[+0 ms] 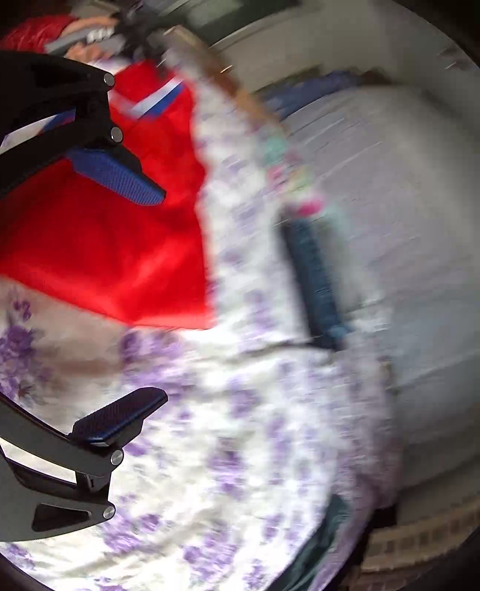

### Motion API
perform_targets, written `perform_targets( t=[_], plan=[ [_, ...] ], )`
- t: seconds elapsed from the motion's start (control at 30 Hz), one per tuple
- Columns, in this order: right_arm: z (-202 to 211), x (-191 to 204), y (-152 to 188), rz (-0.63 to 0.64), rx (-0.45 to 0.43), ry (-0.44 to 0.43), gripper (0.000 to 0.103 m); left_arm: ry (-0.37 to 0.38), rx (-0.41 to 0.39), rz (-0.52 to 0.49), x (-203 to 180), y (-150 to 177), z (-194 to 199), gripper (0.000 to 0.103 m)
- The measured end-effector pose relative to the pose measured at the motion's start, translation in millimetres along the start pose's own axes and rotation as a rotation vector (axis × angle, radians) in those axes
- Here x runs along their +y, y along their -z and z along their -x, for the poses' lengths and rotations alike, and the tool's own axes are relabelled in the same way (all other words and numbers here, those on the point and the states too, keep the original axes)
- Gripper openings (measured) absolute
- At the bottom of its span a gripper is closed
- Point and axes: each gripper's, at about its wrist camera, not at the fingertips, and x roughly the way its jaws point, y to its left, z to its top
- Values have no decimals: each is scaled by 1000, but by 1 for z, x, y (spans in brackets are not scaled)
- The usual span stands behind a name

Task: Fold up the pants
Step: 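Open the right gripper and withdraw it from the folded tracksuit, then grasp the red ribbed end with the left gripper and fold it over the strip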

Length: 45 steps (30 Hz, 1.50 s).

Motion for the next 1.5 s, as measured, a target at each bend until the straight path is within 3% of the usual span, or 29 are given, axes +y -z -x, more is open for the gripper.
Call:
perform_targets(
  t=[0.03,0.1,0.13,0.17,0.2,0.33,0.43,0.5,0.6,0.63,0.7,0.77,0.83,0.9,1.1,1.17,1.3,1.5],
  plan=[
    [-12,9,2,55,81,31,100,-2,-5,6,0,-1,0,98],
    [-10,30,5,178,60,60,100,1,-25,35,2,0,3,97],
    [-12,40,8,237,62,64,100,-14,-36,49,3,0,5,86],
    [-14,45,8,264,63,72,100,-35,-43,58,4,0,7,68],
    [-13,45,7,263,53,66,100,-51,-47,72,7,0,9,64],
    [-4,13,2,92,-4,-71,100,9,-41,107,17,-4,16,53],
    [7,-17,4,-68,-57,-132,100,39,-44,120,21,-7,22,42],
    [9,-24,6,-89,-53,-120,99,45,-47,111,17,-8,24,39],
    [-12,20,8,178,68,41,100,10,-82,58,2,-9,32,36],
    [-12,32,11,243,65,60,99,5,-95,44,-3,-9,35,35],
    [-10,41,12,293,32,87,99,-18,-140,-19,-22,-9,48,34],
    [-5,30,11,246,15,16,99,-50,-186,-99,-44,-7,62,32],
    [12,2,10,110,-76,-96,99,-72,-231,-187,-71,-5,75,32],
    [33,-28,12,-39,-183,-129,99,-85,-273,-281,-100,-3,86,31],
    [59,-88,5,-174,-246,51,99,-35,-331,-512,-190,15,101,29],
    [60,-103,3,-203,-253,56,99,-1,-330,-565,-216,24,100,29],
    [46,-123,4,-276,-191,-41,99,77,-297,-697,-271,56,90,29],
    [50,-119,12,-241,-190,-91,99,95,-179,-871,-323,127,42,29]
  ],
)
